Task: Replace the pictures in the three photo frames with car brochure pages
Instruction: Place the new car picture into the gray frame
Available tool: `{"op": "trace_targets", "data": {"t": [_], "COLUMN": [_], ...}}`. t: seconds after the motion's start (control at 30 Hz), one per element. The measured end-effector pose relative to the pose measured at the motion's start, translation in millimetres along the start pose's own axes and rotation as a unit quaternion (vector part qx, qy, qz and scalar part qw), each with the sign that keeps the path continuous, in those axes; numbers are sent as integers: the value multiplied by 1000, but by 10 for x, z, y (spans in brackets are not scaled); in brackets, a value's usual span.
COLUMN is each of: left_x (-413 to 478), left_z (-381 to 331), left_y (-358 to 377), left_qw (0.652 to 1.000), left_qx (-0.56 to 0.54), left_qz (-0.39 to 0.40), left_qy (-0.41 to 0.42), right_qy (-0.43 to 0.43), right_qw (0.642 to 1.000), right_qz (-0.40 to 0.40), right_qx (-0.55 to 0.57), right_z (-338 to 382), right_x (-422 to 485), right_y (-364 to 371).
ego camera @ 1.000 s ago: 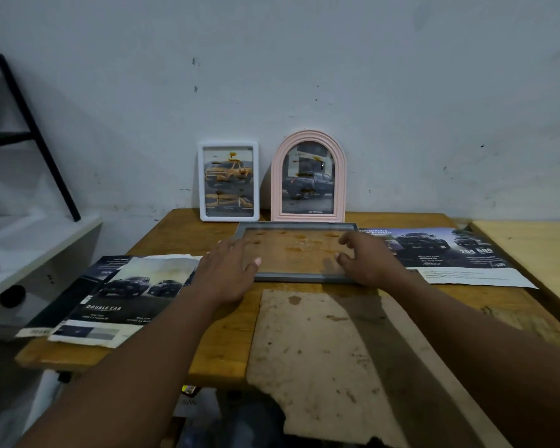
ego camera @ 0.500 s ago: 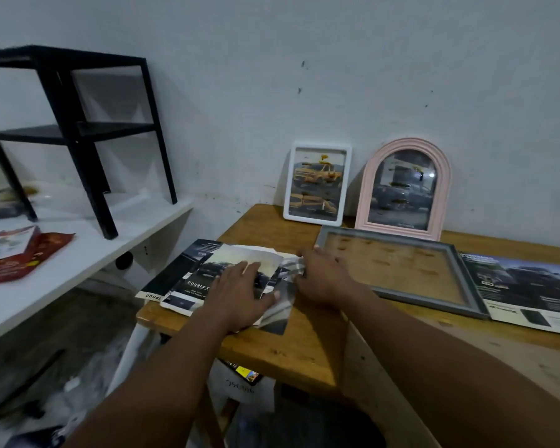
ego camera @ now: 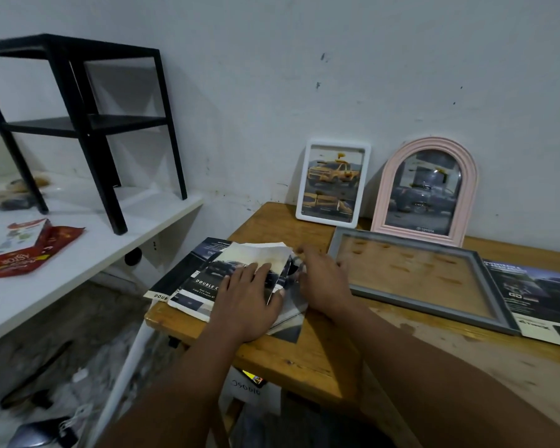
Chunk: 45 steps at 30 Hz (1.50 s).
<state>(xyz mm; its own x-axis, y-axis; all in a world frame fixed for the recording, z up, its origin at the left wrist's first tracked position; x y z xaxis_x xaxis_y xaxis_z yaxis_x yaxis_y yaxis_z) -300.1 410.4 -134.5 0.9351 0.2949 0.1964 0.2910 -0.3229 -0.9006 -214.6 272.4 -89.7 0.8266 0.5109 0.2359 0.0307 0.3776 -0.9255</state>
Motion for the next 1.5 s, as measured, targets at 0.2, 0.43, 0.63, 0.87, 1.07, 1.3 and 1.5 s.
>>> {"op": "trace_targets", "data": {"t": [0.2,0.43,0.63,0.87,1.07,1.3,1.5], "left_x": [60,102,267,610,771,774,854], "left_z": [-82,-196,-405,-1029,-1304,-1387,-1370], "left_y": [-22,-10,-37,131,247,321,465], "left_qw": [999,1000,1000,991,987,984,988], "left_qx": [-44,-18,-7,-111,-126,-83,-93], "left_qz": [-13,17,-10,54,66,7,23], "left_qy": [-13,-20,18,57,75,158,123], "right_qy": [7,44,104,152,181,186,148], "right_qw": [982,961,971,981,979,979,987], "right_qz": [-140,-201,-175,-115,-88,-79,28], "right_qx": [128,183,126,35,35,-33,-64], "right_z": [86,-391,-1266,-2169,-2632,-2847,-2753], "right_x": [-13,111,107,-35,-49,-148,-270], "right_y": [-313,-972,-1358,-1298,-1139,-1009,-730]}}
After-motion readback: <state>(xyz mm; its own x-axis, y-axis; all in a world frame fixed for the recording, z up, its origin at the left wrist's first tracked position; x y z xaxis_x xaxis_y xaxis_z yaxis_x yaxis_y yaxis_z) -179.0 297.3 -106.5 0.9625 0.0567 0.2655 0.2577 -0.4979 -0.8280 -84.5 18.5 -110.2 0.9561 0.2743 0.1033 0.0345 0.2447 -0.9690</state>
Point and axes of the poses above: each hand's wrist, its own x-axis towards the middle knuckle, its own y-axis out of the palm, z = x × y, the point moved 4 cm from there along x, towards the middle knuckle, and after that the axes turned 8 degrees about -x, right-handed, at the moved point
